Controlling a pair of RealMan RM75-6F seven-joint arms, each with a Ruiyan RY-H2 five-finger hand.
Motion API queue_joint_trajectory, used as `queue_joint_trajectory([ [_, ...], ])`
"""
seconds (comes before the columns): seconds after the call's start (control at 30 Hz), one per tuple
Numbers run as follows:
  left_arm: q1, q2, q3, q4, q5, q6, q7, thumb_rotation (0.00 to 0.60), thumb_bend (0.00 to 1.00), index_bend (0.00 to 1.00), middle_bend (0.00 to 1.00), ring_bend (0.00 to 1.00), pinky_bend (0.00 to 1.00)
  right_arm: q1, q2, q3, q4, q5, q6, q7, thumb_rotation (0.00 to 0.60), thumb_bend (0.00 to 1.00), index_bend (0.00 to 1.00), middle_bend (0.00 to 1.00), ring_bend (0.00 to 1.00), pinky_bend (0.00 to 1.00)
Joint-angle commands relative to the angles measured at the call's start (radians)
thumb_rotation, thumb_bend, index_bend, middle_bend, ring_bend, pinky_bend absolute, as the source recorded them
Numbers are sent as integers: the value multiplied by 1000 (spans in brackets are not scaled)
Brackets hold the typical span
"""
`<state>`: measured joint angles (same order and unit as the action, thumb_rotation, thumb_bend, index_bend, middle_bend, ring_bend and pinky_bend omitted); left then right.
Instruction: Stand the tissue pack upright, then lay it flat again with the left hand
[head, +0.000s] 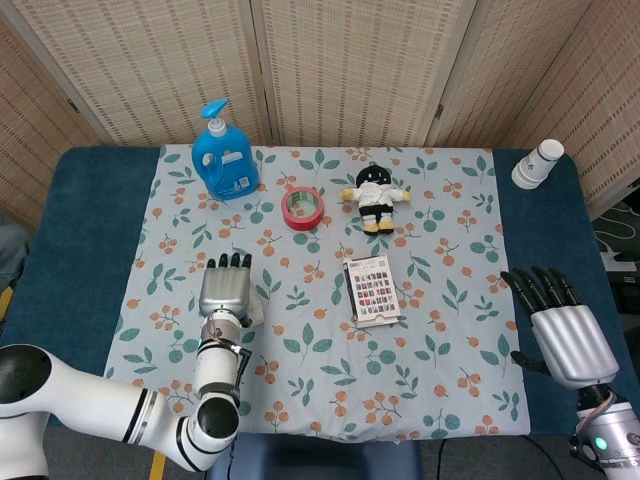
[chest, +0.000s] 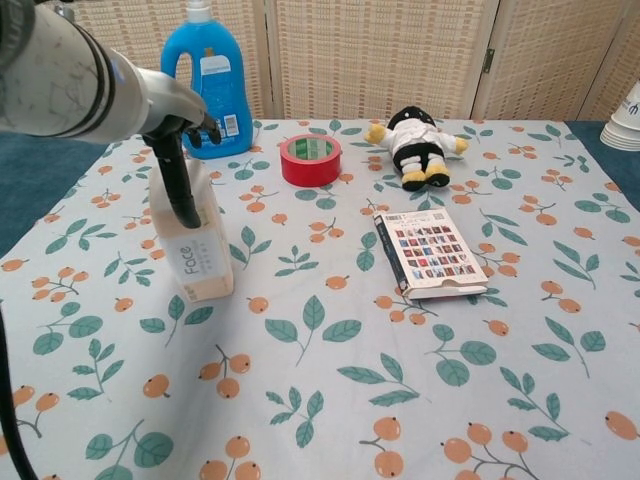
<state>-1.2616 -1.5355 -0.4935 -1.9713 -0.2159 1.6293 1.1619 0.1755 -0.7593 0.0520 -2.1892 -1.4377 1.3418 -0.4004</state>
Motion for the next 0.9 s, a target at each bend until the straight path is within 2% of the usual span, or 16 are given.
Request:
queue_joint_trajectory([
  [0.03,8,-1,5,16,0,-7,6,600,150,0,50,0,108,1,-1,0,1,2,-2,-2,600,66,0,58,0,28],
  [0.2,22,-5,14,28,16,-18,7,600,150,0,71,0,109,3,-4,2,3,7,-2,-3,600,67,0,58,0,28],
  [0.37,30,-16,44,35,67,-17,5,600,164,18,148,0,116,4,-4,3,2,12,-2,-7,600,67,21,58,0,28],
  [0.57,39,-30,70,55,94,-7,19,600,204,138,264,12,119,4,-5,3,1,12,0,-8,600,67,43,58,0,28],
  [0.9,59,-41,97,47,232,23,-12,600,267,338,459,159,154,5,-6,3,2,13,-1,-7,600,67,43,58,0,28],
])
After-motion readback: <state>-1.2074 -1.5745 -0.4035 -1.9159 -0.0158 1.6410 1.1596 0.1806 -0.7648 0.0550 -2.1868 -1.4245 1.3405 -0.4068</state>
